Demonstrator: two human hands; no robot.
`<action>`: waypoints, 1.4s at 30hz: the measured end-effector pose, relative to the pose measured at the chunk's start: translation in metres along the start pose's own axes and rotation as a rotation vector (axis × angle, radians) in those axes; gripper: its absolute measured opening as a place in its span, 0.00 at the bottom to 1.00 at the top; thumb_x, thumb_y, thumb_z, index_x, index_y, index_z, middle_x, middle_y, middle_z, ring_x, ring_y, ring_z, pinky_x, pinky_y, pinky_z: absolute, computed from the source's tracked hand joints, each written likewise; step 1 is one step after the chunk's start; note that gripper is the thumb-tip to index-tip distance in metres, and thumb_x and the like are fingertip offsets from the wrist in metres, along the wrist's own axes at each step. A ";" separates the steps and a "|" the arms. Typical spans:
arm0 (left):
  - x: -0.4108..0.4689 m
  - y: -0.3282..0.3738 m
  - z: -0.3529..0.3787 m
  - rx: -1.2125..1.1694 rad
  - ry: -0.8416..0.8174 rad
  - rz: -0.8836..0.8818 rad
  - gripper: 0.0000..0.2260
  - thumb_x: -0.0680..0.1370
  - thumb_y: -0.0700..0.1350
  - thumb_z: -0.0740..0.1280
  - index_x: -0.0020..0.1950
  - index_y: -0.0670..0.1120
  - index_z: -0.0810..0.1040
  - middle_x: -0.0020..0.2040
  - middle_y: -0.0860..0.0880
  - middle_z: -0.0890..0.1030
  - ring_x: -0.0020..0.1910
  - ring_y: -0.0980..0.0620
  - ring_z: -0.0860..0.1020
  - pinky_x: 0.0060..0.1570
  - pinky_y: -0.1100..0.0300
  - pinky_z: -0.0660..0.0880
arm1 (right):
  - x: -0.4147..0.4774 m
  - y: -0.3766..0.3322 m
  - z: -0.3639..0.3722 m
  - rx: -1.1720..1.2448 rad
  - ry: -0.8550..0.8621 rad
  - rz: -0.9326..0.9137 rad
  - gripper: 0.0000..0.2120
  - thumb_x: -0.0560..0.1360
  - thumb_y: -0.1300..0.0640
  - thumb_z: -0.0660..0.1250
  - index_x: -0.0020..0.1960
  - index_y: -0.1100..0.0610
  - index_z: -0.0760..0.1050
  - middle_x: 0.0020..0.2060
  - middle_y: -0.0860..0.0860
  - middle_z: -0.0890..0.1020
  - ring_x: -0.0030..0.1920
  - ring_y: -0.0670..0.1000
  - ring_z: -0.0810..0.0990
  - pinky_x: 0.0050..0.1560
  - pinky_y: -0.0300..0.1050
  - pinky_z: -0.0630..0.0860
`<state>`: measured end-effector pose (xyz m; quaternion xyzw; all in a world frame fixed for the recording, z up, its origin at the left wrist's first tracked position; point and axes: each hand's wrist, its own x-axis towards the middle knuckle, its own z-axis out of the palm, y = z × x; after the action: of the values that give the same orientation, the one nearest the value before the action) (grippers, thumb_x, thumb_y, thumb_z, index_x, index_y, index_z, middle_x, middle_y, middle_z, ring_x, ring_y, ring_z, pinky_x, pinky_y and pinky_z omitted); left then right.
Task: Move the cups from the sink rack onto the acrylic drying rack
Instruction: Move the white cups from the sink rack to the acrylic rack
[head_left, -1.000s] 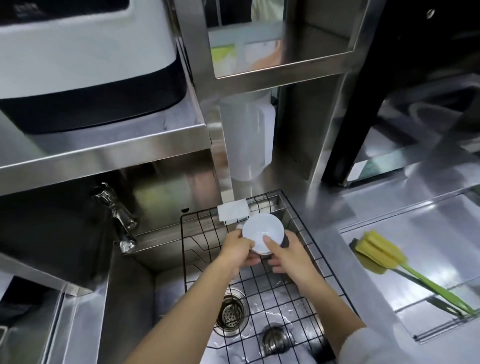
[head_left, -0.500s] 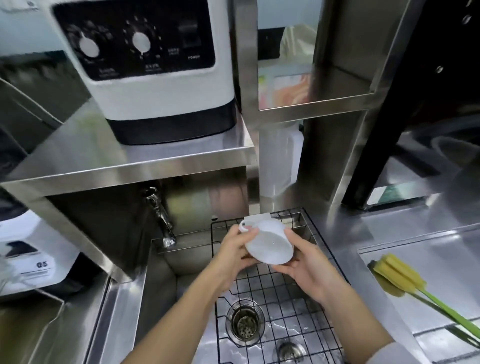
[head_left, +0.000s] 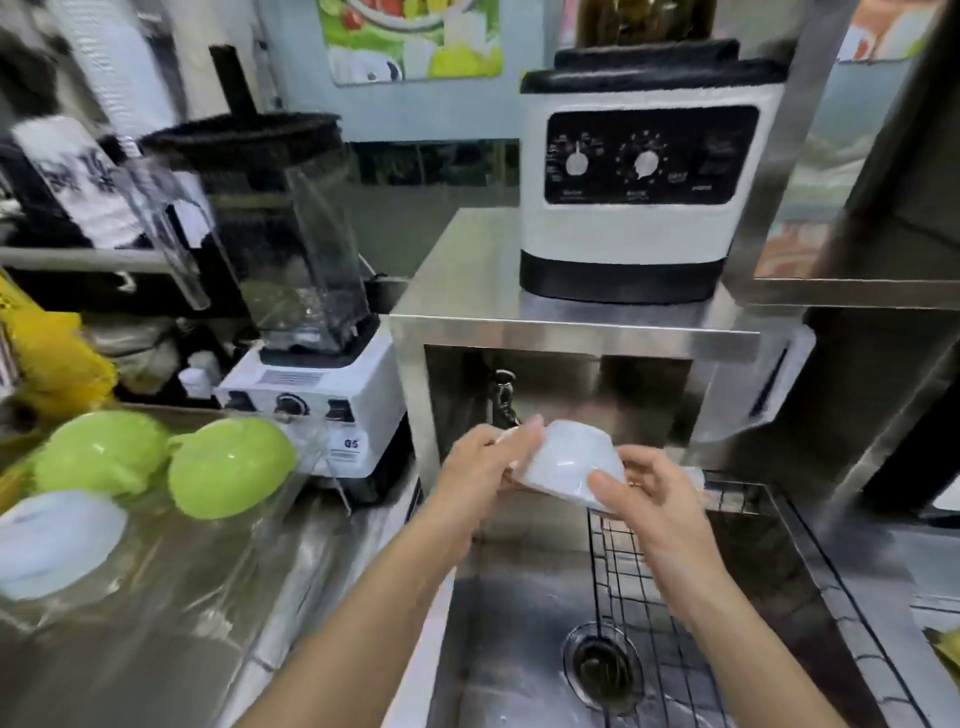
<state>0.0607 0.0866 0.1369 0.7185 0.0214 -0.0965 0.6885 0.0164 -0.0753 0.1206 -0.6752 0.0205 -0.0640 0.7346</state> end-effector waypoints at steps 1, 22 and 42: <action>-0.006 0.006 -0.011 -0.002 0.046 0.005 0.16 0.71 0.61 0.65 0.37 0.48 0.76 0.40 0.46 0.80 0.37 0.48 0.79 0.41 0.58 0.71 | -0.003 -0.006 0.012 -0.023 -0.024 -0.031 0.24 0.54 0.47 0.75 0.47 0.52 0.73 0.42 0.48 0.79 0.37 0.37 0.78 0.38 0.30 0.75; -0.084 0.007 -0.239 -0.100 0.405 0.011 0.36 0.66 0.74 0.54 0.56 0.46 0.75 0.59 0.43 0.77 0.59 0.44 0.76 0.60 0.48 0.70 | -0.051 -0.007 0.263 -0.446 -0.403 -0.344 0.32 0.56 0.46 0.79 0.51 0.32 0.63 0.52 0.32 0.67 0.55 0.45 0.74 0.58 0.42 0.71; -0.081 -0.042 -0.272 0.327 0.441 0.254 0.04 0.70 0.53 0.60 0.41 0.54 0.70 0.42 0.59 0.70 0.53 0.48 0.69 0.56 0.56 0.65 | -0.062 0.030 0.303 -0.804 -0.363 -0.524 0.31 0.58 0.36 0.67 0.58 0.44 0.65 0.55 0.41 0.70 0.54 0.40 0.70 0.48 0.36 0.67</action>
<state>0.0036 0.3670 0.1183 0.8204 0.0646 0.1464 0.5489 -0.0075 0.2348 0.1136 -0.8872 -0.2540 -0.1147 0.3678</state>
